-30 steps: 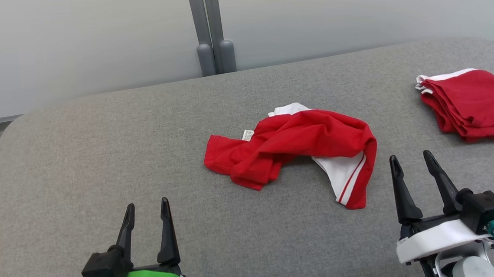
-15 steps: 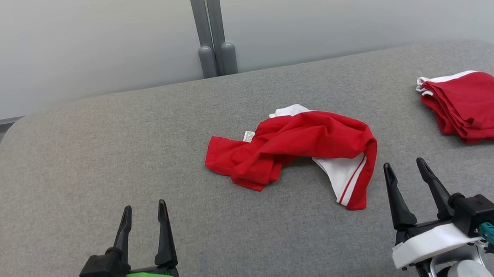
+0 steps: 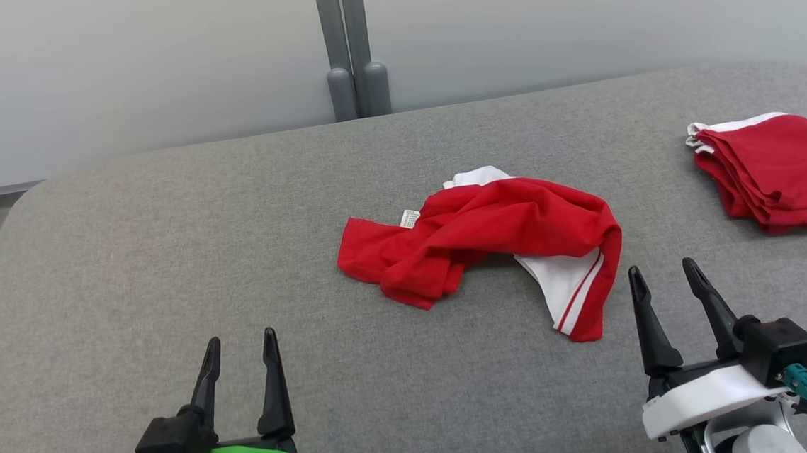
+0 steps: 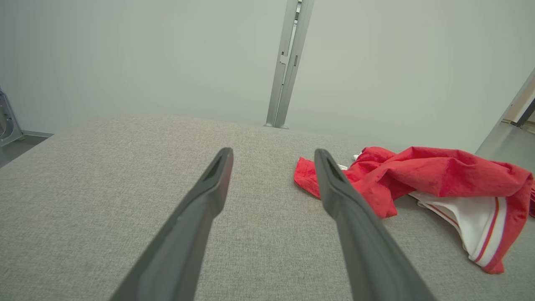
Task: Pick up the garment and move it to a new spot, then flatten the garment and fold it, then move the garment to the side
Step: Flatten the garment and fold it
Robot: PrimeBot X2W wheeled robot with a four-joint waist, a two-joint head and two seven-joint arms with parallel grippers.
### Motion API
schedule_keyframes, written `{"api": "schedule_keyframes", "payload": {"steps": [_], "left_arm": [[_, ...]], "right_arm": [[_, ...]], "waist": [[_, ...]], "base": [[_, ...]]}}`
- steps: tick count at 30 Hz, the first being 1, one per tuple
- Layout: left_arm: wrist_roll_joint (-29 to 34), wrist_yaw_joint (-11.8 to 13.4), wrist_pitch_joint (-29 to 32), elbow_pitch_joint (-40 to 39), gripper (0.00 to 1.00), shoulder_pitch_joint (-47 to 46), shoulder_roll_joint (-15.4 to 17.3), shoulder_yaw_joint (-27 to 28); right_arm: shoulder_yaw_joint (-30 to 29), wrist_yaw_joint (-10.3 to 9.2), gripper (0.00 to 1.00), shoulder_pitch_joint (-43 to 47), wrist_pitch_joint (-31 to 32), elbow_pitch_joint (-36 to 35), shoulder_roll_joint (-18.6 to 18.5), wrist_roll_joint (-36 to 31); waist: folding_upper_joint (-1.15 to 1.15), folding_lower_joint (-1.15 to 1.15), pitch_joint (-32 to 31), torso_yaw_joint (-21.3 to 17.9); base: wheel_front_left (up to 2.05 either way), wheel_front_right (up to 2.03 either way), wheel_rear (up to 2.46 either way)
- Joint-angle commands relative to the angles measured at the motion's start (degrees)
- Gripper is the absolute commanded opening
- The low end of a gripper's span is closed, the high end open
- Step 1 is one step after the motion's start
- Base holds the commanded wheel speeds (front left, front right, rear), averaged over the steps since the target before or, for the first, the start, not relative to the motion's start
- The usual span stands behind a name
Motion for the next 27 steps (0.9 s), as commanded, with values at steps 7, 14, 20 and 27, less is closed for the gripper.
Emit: {"api": "schedule_keyframes", "payload": {"steps": [7, 14, 20, 27], "left_arm": [[0.3, -1.4, -0.2, 1.3, 1.00, -2.1, 0.0, -2.7], [1.4, -3.7, -0.2, 8.1, 1.00, -9.7, 0.1, -9.0], [0.4, -5.0, -0.2, 17.4, 1.00, -19.1, 0.1, -14.2], [-0.8, -4.6, -0.2, 27.4, 1.00, -27.9, 0.1, -16.2]], "right_arm": [[-0.6, -0.06, 1.00, -1.2, -0.2, -0.1, -0.1, -0.9], [-0.9, -0.06, 1.00, -3.5, -0.2, -1.6, -0.1, -1.3], [-0.3, -0.06, 1.00, -6.2, -0.2, -2.8, 0.0, -1.2], [-0.1, -0.06, 1.00, -8.0, -0.2, -3.6, 0.0, -0.5]], "waist": [[0.00, 0.00, 1.4, 0.3], [0.00, 0.00, 4.5, -2.2], [0.00, 0.00, 9.1, -6.0], [0.00, 0.00, 14.1, -10.0]], "base": [[0.00, 0.00, 0.00], [0.00, 0.00, 0.00], [0.00, 0.00, 0.00], [0.00, 0.00, 0.00]]}}
